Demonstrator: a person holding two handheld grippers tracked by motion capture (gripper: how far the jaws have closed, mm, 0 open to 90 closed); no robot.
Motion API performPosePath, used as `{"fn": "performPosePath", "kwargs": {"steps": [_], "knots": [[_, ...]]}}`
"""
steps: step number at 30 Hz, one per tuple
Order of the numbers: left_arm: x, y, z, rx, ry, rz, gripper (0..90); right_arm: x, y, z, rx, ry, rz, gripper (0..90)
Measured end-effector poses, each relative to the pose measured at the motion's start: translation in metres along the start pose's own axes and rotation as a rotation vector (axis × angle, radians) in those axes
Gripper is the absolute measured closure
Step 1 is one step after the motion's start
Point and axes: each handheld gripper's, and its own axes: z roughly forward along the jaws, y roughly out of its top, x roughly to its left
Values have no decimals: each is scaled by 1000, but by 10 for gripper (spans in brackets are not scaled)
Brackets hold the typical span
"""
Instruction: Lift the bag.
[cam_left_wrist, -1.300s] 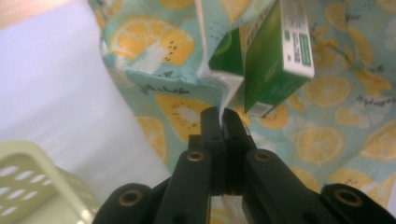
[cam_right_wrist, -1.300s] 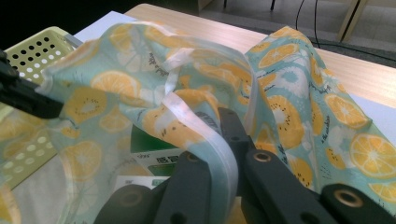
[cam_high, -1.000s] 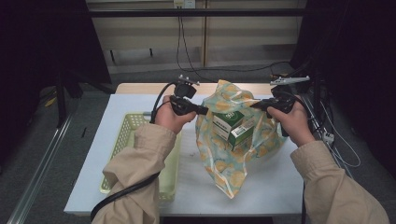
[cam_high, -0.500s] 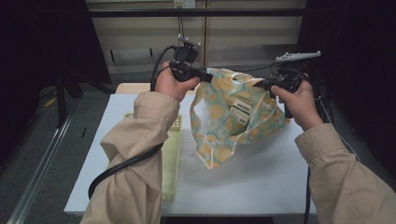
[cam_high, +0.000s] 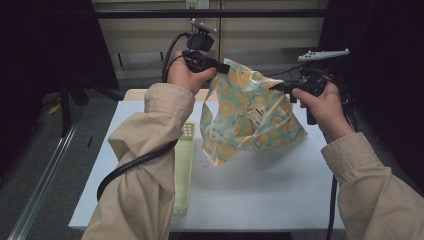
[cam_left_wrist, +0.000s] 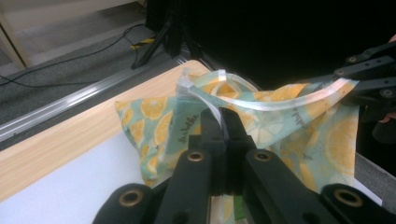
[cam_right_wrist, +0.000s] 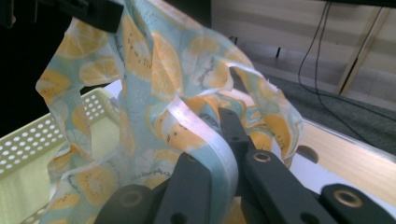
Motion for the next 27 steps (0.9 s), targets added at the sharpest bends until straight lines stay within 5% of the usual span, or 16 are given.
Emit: {"fn": "performPosePath", "kwargs": {"steps": [11, 25, 27], "knots": [[2, 6, -23, -13, 34, 8, 900, 7, 10, -9, -19, -2, -11, 900], [15, -37, -41, 32, 15, -41, 900, 33, -17, 10, 36, 134, -12, 887], [17, -47, -47, 34, 15, -44, 895, 37, -23, 13, 41, 164, -7, 784]]}}
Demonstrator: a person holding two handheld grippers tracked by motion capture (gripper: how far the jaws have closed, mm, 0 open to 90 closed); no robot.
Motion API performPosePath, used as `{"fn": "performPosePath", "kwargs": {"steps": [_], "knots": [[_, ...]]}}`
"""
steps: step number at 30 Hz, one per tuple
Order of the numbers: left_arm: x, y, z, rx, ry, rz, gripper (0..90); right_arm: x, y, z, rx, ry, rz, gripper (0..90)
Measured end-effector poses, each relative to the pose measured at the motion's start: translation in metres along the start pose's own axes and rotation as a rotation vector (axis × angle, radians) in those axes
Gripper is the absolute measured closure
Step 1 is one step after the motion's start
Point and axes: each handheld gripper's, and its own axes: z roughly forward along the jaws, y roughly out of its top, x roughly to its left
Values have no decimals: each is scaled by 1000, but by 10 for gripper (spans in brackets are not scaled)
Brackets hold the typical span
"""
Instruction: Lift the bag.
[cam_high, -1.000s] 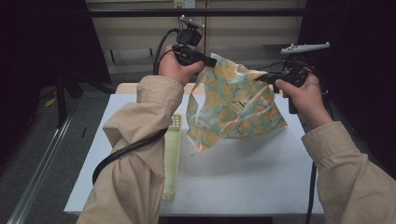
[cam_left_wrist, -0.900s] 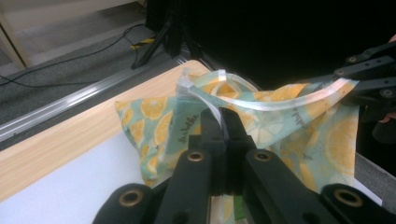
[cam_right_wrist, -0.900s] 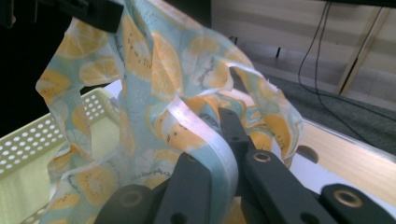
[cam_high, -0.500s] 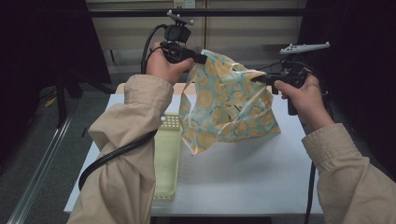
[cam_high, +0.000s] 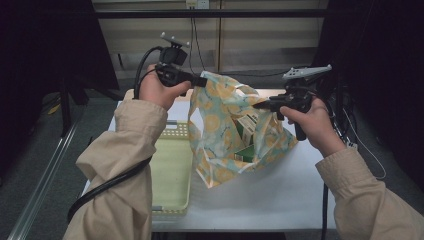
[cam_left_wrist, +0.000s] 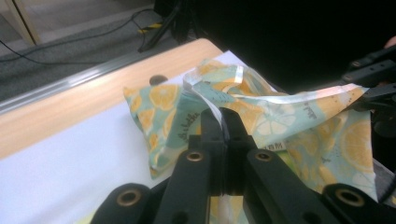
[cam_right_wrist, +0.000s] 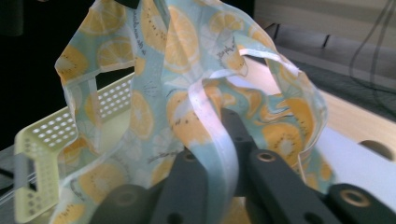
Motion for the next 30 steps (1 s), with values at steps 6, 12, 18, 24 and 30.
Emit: {"fn": "performPosePath", "kwargs": {"steps": [6, 12, 18, 24, 30], "knots": [[9, -21, -12, -7, 71, 13, 519, 7, -10, 0, 4, 5, 35, 345], [18, -37, -18, -28, 90, 15, 230, 2, -23, -4, 2, -49, 25, 212], [30, -58, -16, -37, 66, 47, 115, -8, -45, -5, 18, -90, 16, 164], [36, -83, -17, -34, 63, 126, 64, -16, -73, -7, 35, -110, 18, 143], [39, -106, -22, -32, 60, 162, 57, -15, -92, -12, 39, -121, 1, 136]]}}
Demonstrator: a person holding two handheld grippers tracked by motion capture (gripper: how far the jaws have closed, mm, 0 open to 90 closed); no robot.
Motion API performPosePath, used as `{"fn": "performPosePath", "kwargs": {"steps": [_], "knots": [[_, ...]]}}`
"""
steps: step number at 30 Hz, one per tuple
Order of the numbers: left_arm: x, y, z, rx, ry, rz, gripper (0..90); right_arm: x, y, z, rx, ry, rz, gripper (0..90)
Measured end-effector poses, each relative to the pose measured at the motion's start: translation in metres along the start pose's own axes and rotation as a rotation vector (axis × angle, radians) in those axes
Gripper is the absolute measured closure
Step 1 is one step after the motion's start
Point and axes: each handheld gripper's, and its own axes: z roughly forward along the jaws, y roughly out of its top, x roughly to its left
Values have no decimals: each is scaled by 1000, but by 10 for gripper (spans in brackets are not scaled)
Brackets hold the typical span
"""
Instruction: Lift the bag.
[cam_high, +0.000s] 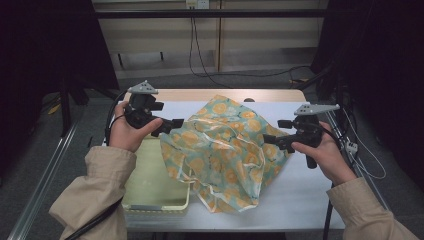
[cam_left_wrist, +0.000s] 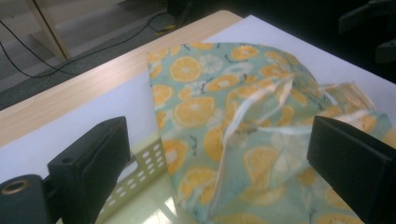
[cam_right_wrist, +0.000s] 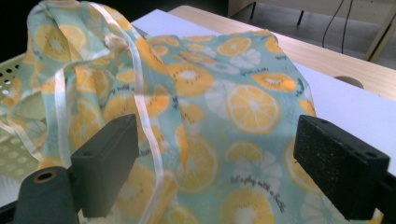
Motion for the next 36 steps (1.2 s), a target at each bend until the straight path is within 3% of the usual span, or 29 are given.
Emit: {"fn": "performPosePath", "kwargs": {"steps": [3, 11, 19, 25, 36], "knots": [[-1, -14, 0, 36, 0, 15, 59, 1, -8, -1, 15, -7, -11, 137], [-1, -49, -1, 71, -17, 13, 67, 0, -34, -5, 63, -15, -15, 138], [-10, -74, -7, 105, -36, 42, 67, 0, -56, -9, 86, -21, -5, 141], [-13, -91, -13, 129, -37, 29, 67, 3, -69, -12, 101, -21, -10, 138], [-17, -122, -20, 111, -51, 2, 73, 5, -94, -14, 113, -28, -14, 139]]}}
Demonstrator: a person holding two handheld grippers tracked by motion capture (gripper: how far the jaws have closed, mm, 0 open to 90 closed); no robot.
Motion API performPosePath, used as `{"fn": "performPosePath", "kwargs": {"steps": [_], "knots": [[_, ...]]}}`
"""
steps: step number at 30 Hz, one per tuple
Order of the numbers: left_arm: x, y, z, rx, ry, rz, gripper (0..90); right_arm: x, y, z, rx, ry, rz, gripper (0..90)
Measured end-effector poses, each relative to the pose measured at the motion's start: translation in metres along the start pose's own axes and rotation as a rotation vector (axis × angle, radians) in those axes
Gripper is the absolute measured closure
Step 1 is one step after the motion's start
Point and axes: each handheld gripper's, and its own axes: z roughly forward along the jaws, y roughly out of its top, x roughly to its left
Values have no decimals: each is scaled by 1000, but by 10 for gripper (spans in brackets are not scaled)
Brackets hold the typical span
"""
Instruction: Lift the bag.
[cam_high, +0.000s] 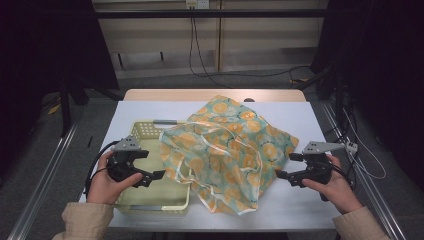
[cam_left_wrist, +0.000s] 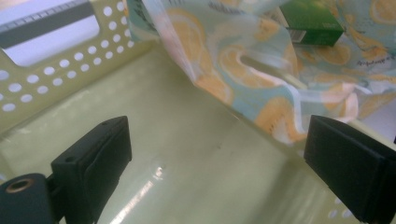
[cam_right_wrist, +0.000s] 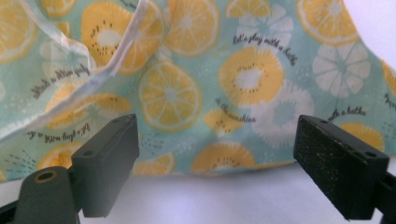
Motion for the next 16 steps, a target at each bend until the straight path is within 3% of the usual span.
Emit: {"fn": "performPosePath", "kwargs": {"steps": [9, 12, 16], "knots": [[-5, -13, 1, 12, 0, -15, 74, 5, -18, -3, -6, 11, 2, 139], [-8, -10, 1, 6, -12, -16, 79, 4, -26, -2, -29, 46, 23, 137], [-10, -11, 4, 28, -6, -2, 80, 4, -32, 1, -13, 30, 22, 130]]}}
